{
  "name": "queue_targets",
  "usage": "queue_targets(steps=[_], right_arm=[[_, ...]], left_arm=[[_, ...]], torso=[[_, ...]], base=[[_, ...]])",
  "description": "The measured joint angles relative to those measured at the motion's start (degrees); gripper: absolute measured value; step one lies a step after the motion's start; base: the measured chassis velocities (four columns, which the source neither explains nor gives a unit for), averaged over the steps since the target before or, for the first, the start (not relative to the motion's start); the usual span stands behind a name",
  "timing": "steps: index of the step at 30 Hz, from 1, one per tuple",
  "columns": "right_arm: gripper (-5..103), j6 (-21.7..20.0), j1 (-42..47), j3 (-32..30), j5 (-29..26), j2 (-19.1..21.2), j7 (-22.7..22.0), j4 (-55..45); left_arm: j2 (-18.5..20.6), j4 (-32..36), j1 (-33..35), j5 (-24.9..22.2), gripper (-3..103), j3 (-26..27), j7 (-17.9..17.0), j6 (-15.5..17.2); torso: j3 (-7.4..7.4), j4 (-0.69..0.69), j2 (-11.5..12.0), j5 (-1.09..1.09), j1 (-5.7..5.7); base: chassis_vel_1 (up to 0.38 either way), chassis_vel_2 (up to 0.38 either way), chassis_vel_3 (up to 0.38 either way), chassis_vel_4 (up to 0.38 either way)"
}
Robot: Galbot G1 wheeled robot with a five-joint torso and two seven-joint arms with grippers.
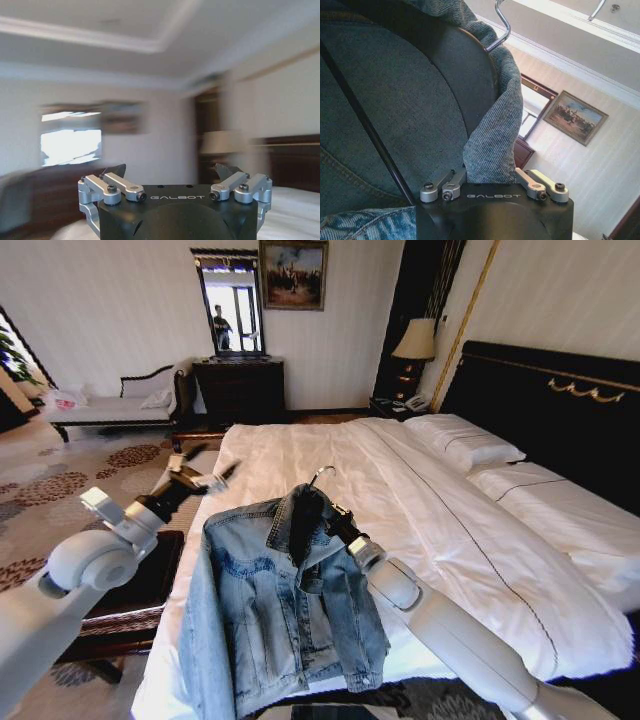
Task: Pick up the clothes from the bed and hang them on the clothes hanger.
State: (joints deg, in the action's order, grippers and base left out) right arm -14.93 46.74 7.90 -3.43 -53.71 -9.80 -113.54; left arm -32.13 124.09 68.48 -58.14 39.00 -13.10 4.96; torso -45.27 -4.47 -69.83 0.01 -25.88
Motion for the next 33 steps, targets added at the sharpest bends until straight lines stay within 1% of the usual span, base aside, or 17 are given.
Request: queue_targets(steps=[1,3,4,7,10,12,13,15,16,17,19,21,22,24,25,26,33], right_arm=[[23,0.1,0.2,-0.3,0.0,0.0,-0.1,0.1],[23,0.3,0.6,-1.3,-0.3,0.4,-0.3,-0.1],[23,0.3,0.6,-1.3,-0.3,0.4,-0.3,-0.1],[23,0.3,0.7,-3.6,-0.8,1.7,-0.4,-1.7],[23,0.4,0.6,-4.6,-0.9,2.4,-0.2,-2.4],[23,0.9,0.7,-6.4,-0.5,4.3,0.4,-3.6],[23,0.9,0.7,-6.4,-0.5,4.3,0.4,-3.6],[23,1.0,0.7,-6.7,-0.5,5.2,0.8,-4.0],[22,1.1,0.7,-6.7,0.2,6.1,1.6,-4.4],[22,1.2,0.6,-6.7,0.7,6.8,2.1,-4.6],[22,1.4,0.5,-6.7,1.0,7.2,2.4,-4.7],[21,1.7,0.2,-6.6,1.7,9.1,3.5,-5.8],[21,1.7,0.2,-6.6,1.7,9.1,3.5,-5.8],[21,1.7,0.2,-6.6,1.8,10.1,3.9,-6.6],[21,1.7,0.2,-6.6,1.8,10.1,3.9,-6.6],[21,1.7,0.2,-6.6,1.8,10.4,4.0,-6.8],[21,2.1,0.7,-6.6,2.6,10.2,3.9,-6.1]], left_arm=[[-1.1,-0.2,1.4,0.5,100,1.7,-3.5,1.2],[-3.2,-1.0,5.8,2.4,100,5.6,-6.9,1.9],[-3.2,-1.0,5.8,2.4,100,5.6,-6.9,1.9],[-7.4,-1.0,15.3,5.1,100,12.6,-6.5,1.7],[-9.5,-0.8,18.7,7.5,100,14.6,-5.1,0.8],[-16.1,0.2,27.0,15.3,100,18.9,0.5,-3.5],[-16.1,0.2,27.0,15.3,100,18.9,0.5,-3.5],[-19.8,1.1,31.6,18.4,100,20.2,3.6,-6.5],[-23.9,2.1,36.5,22.4,100,21.0,6.8,-10.2],[-26.0,2.3,38.8,25.1,100,21.1,8.0,-12.5],[-27.2,2.3,40.0,26.6,100,21.2,8.5,-13.9],[-32.2,2.9,44.9,31.0,100,20.8,10.3,-19.2],[-32.2,2.9,44.9,31.0,100,20.8,10.3,-19.2],[-35.1,2.9,47.5,34.0,100,20.2,11.0,-22.7],[-35.3,2.9,47.7,34.2,100,20.1,11.0,-23.1],[-37.5,2.7,49.2,36.7,100,19.6,11.1,-26.5],[-40.9,3.0,49.9,35.8,100,18.0,11.0,-30.5]], torso=[[0.0,-0.01,0.0,-0.01,0.0],[0.0,-0.01,0.0,-0.02,0.0],[0.0,-0.01,0.0,-0.02,0.0],[0.0,0.01,0.0,-0.01,0.0],[0.01,0.01,0.0,-0.01,0.01],[0.01,-0.01,0.0,0.0,0.01],[0.01,-0.01,0.0,0.0,0.01],[0.0,0.02,0.0,0.0,0.01],[0.01,0.0,0.0,-0.04,0.01],[0.01,0.03,0.0,-0.03,0.01],[0.01,0.02,0.0,-0.03,0.01],[0.01,0.0,0.0,-0.03,0.01],[0.01,0.0,0.0,-0.03,0.01],[0.01,0.0,0.0,-0.03,0.01],[0.01,0.0,0.0,-0.03,0.01],[0.01,0.0,0.0,-0.03,0.01],[0.01,-0.01,0.0,-0.02,0.01]], base=[[0.0,0.0,0.0,0.0],[0.0,0.0,0.0,0.0],[0.0,0.0,0.0,0.0],[0.0,0.0,0.0,0.0],[0.0,0.0,0.0,0.0],[0.0,0.0,0.0,0.0],[0.0,0.0,0.0,0.0],[0.0,0.0,0.0,0.0],[0.0,0.0,0.0,0.0],[0.0,0.0,0.0,0.0],[0.0,0.0,0.0,0.0],[0.0,0.0,0.0,0.0],[0.0,0.0,0.0,0.0],[0.0,0.0,0.0,0.0],[0.0,0.0,0.0,0.0],[0.0,0.0,0.0,0.0],[0.0,0.0,0.0,0.0]])
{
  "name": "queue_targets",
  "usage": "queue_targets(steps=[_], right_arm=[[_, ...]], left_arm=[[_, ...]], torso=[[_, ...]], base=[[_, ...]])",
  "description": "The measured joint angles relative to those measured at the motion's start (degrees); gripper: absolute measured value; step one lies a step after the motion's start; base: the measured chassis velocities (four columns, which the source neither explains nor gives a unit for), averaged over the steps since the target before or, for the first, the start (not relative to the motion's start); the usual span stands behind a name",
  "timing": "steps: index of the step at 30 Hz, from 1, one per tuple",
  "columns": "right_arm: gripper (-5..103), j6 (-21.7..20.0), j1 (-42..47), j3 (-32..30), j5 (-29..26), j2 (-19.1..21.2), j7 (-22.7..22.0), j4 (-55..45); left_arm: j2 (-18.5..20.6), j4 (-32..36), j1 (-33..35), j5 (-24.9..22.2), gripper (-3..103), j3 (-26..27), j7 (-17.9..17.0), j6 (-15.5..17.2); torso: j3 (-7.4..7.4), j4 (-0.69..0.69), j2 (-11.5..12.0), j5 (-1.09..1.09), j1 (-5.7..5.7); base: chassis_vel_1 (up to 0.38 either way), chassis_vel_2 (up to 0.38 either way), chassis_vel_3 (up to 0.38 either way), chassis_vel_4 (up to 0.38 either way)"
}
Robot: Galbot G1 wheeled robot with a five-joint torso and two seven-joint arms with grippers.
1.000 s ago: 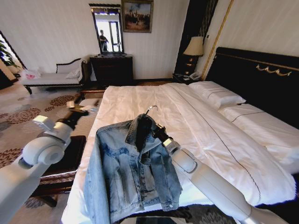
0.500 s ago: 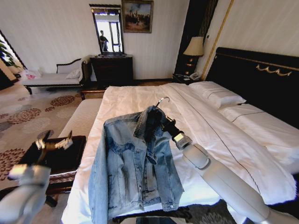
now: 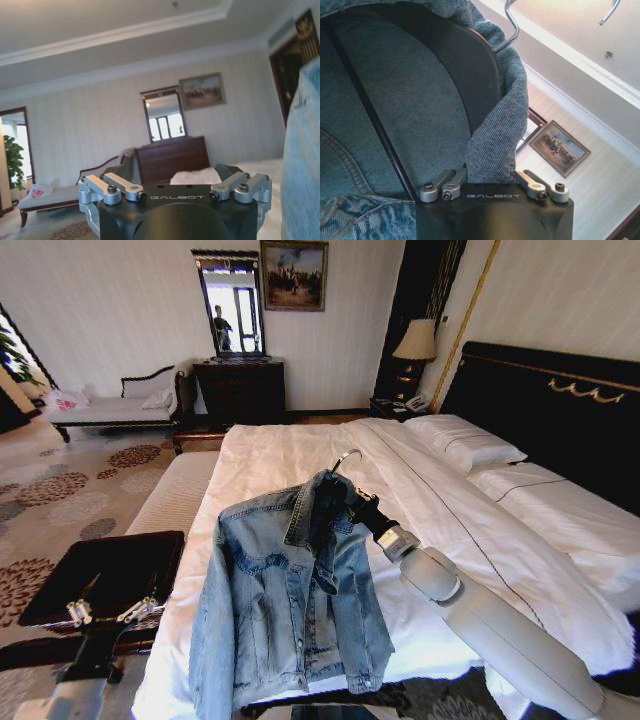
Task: Pick up the clothes from the bed and hang them on the clothes hanger.
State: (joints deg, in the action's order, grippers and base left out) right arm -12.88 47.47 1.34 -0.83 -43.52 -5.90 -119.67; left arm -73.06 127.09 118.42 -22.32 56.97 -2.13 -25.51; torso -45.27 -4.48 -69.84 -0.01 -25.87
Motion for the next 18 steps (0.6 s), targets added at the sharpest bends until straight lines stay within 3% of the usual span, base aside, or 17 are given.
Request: queue_targets(steps=[5,11,18], right_arm=[[21,0.4,0.3,0.3,0.0,-0.4,-0.6,0.6],[21,0.6,1.0,0.7,-4.2,-1.0,-4.2,-0.2],[21,1.4,3.5,-0.8,-4.8,-1.2,-5.9,-1.5]], left_arm=[[-2.3,0.8,-1.0,-1.0,100,-0.1,-0.8,-1.2],[-2.4,0.9,-1.2,-1.2,100,-0.1,-1.0,-1.1],[-2.2,1.0,-1.3,-1.3,100,-0.1,-1.0,-0.9]], torso=[[0.0,0.0,0.0,0.0,0.0],[0.0,0.01,0.0,0.01,-0.01],[0.0,0.01,0.0,0.01,-0.01]], base=[[0.0,0.0,0.0,0.0],[0.0,0.0,0.0,0.0],[0.0,0.0,0.0,0.0]])
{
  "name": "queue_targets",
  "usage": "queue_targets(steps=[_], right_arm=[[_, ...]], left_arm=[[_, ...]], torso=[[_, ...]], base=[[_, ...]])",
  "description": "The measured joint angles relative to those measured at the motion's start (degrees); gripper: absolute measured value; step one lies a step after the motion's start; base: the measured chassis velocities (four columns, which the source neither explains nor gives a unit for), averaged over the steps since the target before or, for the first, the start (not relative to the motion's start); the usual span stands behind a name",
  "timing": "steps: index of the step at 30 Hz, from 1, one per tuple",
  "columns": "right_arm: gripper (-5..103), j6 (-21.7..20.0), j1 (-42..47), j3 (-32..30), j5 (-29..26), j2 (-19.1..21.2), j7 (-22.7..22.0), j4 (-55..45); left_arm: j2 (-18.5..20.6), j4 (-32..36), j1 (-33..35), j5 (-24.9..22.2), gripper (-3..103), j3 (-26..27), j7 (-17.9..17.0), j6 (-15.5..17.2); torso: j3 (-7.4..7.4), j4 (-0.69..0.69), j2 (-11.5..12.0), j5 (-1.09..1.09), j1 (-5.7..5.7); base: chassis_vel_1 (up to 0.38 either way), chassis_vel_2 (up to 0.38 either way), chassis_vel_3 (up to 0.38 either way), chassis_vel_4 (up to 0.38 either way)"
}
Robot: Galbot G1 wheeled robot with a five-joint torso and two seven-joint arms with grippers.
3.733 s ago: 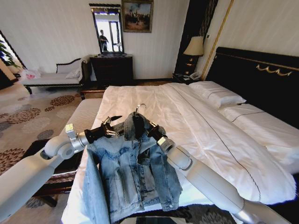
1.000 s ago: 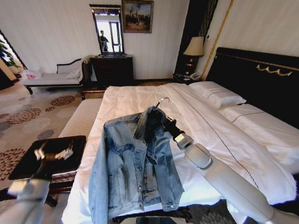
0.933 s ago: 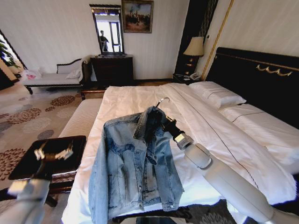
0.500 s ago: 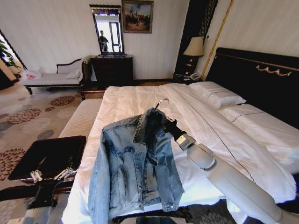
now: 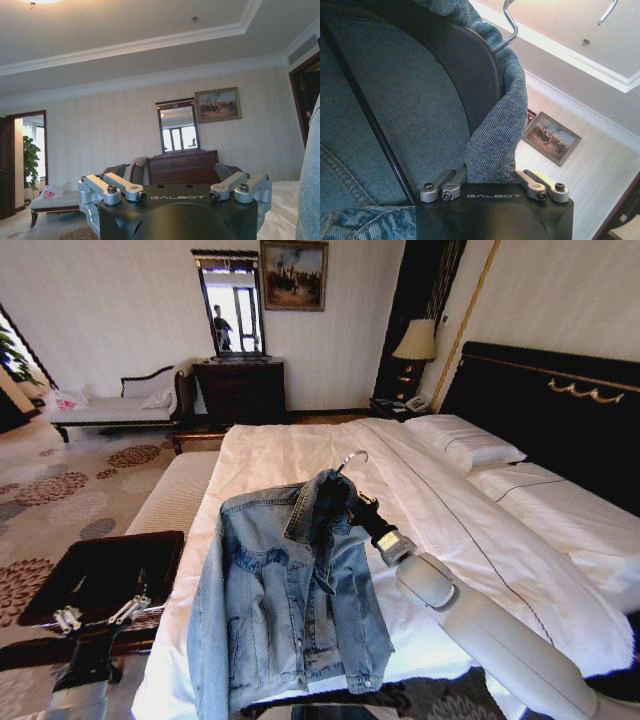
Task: Pick up the clothes from the bed and hang them on the clothes hanger.
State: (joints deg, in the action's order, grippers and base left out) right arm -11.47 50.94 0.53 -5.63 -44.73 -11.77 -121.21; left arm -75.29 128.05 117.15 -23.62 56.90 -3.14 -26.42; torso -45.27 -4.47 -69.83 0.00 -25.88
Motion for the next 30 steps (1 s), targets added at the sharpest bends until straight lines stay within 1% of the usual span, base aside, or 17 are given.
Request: queue_targets(steps=[6,15,27,30], right_arm=[[21,-0.1,2.5,-1.9,1.0,-0.1,-0.1,-1.3],[21,-0.4,1.8,-2.0,1.2,1.3,0.3,-2.7],[21,-0.3,1.3,-1.5,1.4,1.9,0.1,-3.6],[21,-0.3,0.8,-1.4,1.2,2.0,0.1,-3.7]], left_arm=[[0.1,0.0,-0.1,0.0,100,0.0,0.0,0.1],[0.2,0.0,-0.1,-0.1,100,0.0,0.0,0.2],[0.2,0.0,-0.1,-0.1,100,0.0,0.0,0.3],[0.2,0.0,-0.1,-0.1,100,0.0,0.0,0.3]], torso=[[0.0,0.0,0.0,0.0,0.0],[-0.01,0.01,0.0,-0.01,-0.03],[0.02,-0.01,0.0,0.01,0.05],[0.02,0.01,0.0,0.01,0.05]], base=[[0.0,0.0,0.0,0.0],[0.052,-0.06,-0.063,0.06],[0.21,-0.201,-0.212,0.2],[0.2,-0.181,-0.179,0.183]])
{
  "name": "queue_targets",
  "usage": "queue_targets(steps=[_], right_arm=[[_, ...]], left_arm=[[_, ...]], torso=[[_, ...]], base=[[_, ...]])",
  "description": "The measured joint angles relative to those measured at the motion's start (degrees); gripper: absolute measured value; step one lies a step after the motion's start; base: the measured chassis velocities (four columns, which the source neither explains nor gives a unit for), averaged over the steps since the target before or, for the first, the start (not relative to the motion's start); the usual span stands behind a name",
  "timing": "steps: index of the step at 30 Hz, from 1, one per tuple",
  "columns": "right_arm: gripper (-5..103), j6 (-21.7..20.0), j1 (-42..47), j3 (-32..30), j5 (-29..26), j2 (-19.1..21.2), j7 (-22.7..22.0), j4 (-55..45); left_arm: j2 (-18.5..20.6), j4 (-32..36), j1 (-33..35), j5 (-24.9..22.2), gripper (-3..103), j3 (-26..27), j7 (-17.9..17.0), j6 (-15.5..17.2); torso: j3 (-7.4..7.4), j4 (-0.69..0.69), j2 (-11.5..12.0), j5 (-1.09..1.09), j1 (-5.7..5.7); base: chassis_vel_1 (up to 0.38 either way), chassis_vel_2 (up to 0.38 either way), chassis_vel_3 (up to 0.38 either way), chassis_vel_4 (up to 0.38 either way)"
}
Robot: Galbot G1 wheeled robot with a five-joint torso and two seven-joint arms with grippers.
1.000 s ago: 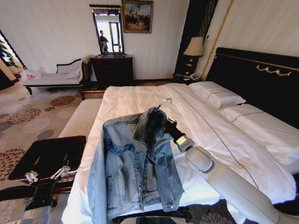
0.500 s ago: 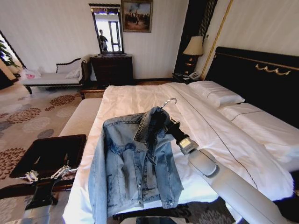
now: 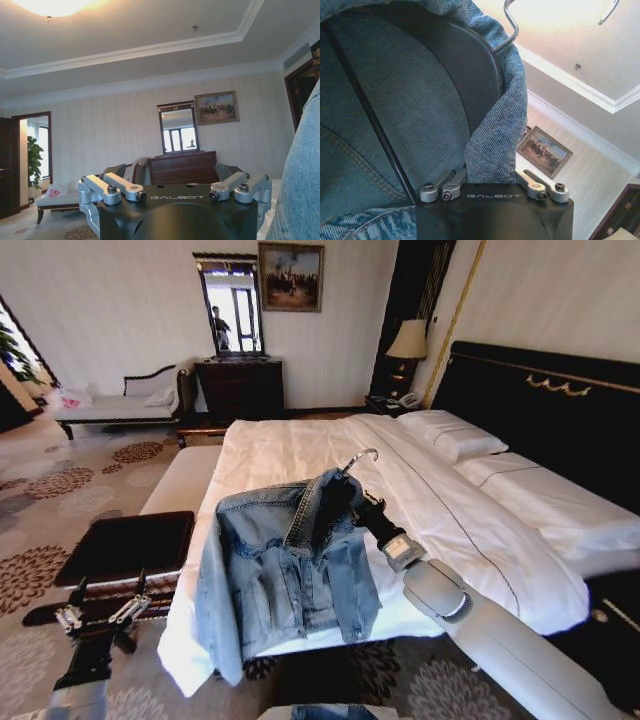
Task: Pick up the clothes from the bed and hang them on the clothes hanger.
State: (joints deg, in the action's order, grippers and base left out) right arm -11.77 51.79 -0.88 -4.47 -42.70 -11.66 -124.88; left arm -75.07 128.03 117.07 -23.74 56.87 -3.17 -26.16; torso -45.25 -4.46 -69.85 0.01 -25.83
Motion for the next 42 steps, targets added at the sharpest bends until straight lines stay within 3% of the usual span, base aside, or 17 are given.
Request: queue_targets(steps=[42], right_arm=[[21,-0.3,4.6,-5.4,0.6,1.3,0.8,-2.6]], left_arm=[[0.0,0.0,0.0,0.0,100,0.0,0.0,0.0]], torso=[[-0.02,-0.01,0.0,-0.01,-0.06]], base=[[0.127,-0.125,-0.129,0.128]])
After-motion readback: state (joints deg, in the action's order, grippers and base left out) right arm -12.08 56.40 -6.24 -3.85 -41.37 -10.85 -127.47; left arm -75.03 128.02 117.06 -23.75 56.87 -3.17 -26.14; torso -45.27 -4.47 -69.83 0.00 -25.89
